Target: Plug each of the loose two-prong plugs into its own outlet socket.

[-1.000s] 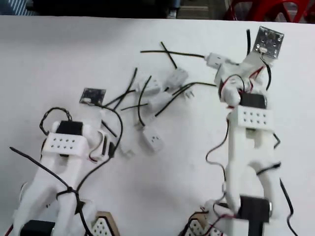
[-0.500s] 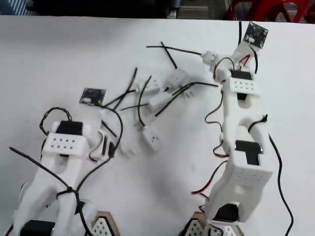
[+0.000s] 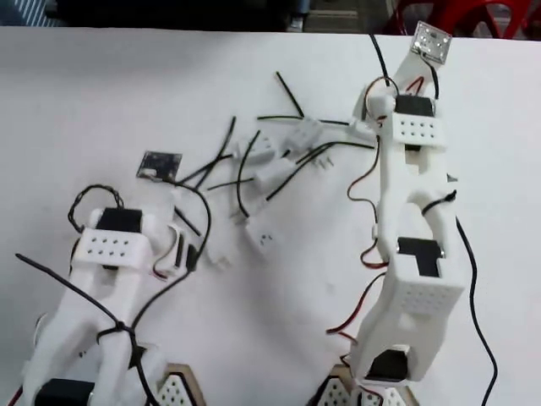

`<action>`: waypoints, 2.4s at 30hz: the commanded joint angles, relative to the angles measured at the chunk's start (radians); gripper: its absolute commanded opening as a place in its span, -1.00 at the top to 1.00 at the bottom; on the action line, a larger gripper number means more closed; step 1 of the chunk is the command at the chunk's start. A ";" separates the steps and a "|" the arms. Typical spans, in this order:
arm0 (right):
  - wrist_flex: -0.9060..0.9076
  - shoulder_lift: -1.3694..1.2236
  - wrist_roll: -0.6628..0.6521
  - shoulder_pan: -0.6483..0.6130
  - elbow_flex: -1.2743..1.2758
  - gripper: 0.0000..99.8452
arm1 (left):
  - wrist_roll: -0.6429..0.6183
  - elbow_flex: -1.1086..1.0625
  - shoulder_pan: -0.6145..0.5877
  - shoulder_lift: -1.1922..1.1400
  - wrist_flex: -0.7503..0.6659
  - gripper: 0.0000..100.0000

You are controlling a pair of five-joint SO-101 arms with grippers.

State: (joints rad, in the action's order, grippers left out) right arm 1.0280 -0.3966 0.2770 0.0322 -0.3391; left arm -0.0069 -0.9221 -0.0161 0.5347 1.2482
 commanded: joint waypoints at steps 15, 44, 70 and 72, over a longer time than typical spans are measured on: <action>0.452 0.272 0.015 -0.329 -0.043 0.74 | 0.003 0.041 -0.139 0.044 -0.091 0.56; 0.380 -0.122 0.144 -0.550 0.031 0.74 | 0.009 0.040 -0.185 0.038 -0.115 0.56; 0.269 -0.343 0.290 -0.553 -0.060 0.75 | 0.009 0.031 -0.185 0.039 -0.117 0.56; 0.277 -0.352 0.285 -0.553 -0.060 0.76 | 0.009 0.031 -0.185 0.039 -0.117 0.56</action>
State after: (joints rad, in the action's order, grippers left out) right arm 1.3042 -0.7219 0.5577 -0.5109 -0.3851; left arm -0.0069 -0.9221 -0.1880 0.5347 1.1485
